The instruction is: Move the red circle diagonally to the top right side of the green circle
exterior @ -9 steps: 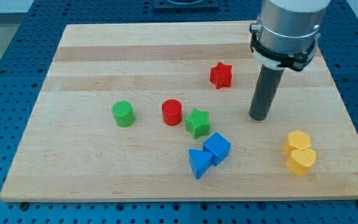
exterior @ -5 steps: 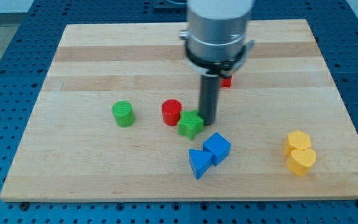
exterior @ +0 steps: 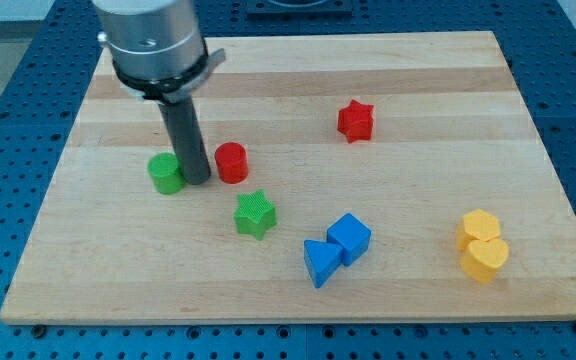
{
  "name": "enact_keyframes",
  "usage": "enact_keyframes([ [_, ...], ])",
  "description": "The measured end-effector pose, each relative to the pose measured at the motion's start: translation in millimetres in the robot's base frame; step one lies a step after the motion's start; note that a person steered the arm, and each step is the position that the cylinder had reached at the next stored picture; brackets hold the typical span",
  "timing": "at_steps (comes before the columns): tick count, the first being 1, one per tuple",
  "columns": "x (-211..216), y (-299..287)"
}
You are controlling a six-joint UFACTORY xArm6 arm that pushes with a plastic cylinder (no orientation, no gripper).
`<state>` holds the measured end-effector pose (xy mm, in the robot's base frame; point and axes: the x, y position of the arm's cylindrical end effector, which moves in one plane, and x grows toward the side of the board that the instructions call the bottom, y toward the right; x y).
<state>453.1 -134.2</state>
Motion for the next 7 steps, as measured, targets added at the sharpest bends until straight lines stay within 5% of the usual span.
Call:
enact_keyframes([
  [4,19.2,103.8],
  [6,-16.0,85.4],
  [7,-2.8,125.6],
])
